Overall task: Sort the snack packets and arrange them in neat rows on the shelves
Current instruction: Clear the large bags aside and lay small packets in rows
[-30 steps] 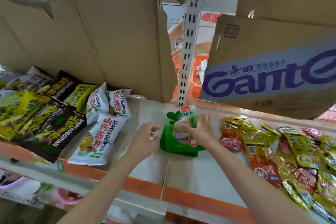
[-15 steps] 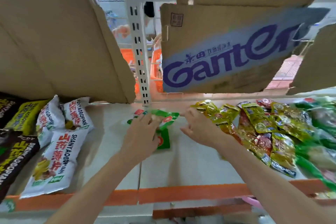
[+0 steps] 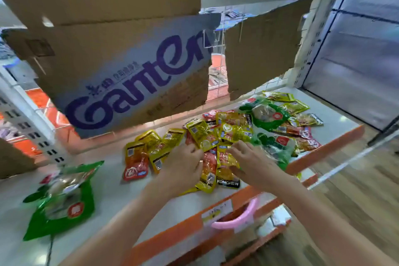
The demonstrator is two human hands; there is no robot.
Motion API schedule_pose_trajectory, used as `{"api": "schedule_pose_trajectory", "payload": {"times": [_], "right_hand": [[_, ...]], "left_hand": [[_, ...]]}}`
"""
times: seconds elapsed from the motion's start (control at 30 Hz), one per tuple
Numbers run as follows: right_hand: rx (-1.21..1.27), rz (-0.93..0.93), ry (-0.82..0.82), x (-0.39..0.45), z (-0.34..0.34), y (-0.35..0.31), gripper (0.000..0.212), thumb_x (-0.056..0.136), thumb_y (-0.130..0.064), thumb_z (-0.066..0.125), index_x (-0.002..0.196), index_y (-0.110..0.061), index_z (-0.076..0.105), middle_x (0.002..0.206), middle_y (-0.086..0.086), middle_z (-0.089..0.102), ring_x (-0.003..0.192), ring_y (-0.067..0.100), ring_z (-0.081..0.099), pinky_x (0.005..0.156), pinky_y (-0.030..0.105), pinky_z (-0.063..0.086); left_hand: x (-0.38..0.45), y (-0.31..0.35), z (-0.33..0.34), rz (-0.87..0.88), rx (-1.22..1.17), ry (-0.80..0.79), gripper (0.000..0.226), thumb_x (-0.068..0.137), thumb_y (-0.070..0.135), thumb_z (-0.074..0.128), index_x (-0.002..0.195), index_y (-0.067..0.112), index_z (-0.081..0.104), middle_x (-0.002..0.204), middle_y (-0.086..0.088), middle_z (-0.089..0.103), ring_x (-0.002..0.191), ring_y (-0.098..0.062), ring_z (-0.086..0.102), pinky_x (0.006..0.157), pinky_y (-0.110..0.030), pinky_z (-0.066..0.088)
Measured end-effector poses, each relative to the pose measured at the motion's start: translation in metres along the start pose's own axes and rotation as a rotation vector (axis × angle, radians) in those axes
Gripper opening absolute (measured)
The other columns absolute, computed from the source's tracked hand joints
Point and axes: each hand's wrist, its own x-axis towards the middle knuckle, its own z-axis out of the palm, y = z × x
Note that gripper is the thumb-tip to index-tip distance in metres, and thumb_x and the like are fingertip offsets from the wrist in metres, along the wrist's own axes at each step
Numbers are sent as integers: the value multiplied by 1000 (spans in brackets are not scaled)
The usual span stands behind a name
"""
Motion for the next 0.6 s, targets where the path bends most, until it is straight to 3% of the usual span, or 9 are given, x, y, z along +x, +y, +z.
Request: {"api": "schedule_pose_trajectory", "payload": {"times": [0.1, 0.27, 0.43, 0.6], "right_hand": [[42, 102, -2, -16, -3, 37, 48, 95, -37, 44, 138, -18, 35, 136, 5, 36, 124, 22, 38, 100, 36, 39], [81, 257, -20, -41, 0, 97, 49, 96, -39, 42, 139, -18, 34, 140, 6, 33, 129, 24, 31, 106, 38, 34], [170, 356, -4, -43, 7, 138, 54, 95, -42, 44, 140, -15, 32, 140, 9, 34, 128, 26, 33, 105, 38, 33], [225, 356, 35, -21, 5, 166, 56, 95, -41, 45, 141, -14, 31, 146, 9, 29, 134, 27, 26, 107, 39, 28]], "left_hand": [[22, 23, 9, 22, -17, -10, 38, 87, 35, 32, 96, 14, 62, 94, -6, 59, 94, -25, 54, 86, -37, 42], [68, 63, 34, 34, -52, -75, 31, 92, 35, 46, 117, 19, 58, 110, -3, 56, 109, -23, 50, 91, -34, 40], [101, 102, 52, -111, -54, -189, 60, 90, 56, 46, 134, 15, 41, 120, -6, 46, 114, -22, 44, 92, -33, 40], [123, 127, 62, -223, 15, -278, 83, 79, 67, 54, 138, 13, 33, 125, -6, 44, 118, -23, 42, 92, -33, 40]]}}
